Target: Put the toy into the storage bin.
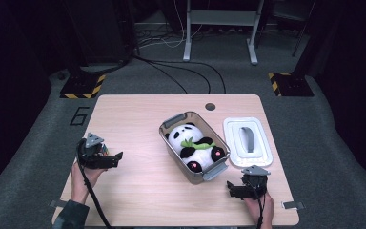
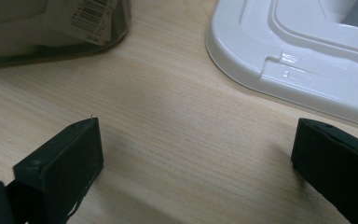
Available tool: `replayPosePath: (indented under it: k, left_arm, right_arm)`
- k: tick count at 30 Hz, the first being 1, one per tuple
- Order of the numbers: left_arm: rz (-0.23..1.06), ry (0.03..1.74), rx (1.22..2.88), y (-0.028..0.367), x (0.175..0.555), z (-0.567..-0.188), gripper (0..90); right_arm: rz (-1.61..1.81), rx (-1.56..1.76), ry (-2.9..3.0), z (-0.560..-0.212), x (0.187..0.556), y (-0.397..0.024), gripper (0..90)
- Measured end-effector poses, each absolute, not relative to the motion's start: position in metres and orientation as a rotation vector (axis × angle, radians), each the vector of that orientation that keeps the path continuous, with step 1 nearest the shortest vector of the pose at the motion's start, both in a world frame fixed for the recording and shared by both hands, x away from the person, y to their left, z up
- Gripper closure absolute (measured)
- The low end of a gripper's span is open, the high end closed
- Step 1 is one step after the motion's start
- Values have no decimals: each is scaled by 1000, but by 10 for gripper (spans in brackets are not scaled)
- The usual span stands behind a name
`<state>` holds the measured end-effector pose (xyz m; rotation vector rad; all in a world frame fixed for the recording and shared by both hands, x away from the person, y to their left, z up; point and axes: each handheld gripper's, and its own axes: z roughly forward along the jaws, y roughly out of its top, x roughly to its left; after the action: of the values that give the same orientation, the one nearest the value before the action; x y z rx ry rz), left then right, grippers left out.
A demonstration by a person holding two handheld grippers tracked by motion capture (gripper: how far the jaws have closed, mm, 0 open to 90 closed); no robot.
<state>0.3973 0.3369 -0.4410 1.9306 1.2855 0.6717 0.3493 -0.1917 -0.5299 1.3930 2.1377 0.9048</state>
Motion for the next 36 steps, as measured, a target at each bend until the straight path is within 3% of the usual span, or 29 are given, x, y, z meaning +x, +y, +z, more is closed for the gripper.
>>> replayPosePath:
  k: [11, 36]
  left_arm:
    - [787, 1396, 1857, 367, 408, -461, 0]
    - [766, 1539, 1847, 386, 427, -504, 0]
  right_arm:
    - [903, 1394, 2141, -530, 349, -192, 14]
    - [905, 1393, 2137, -530, 349, -192, 14]
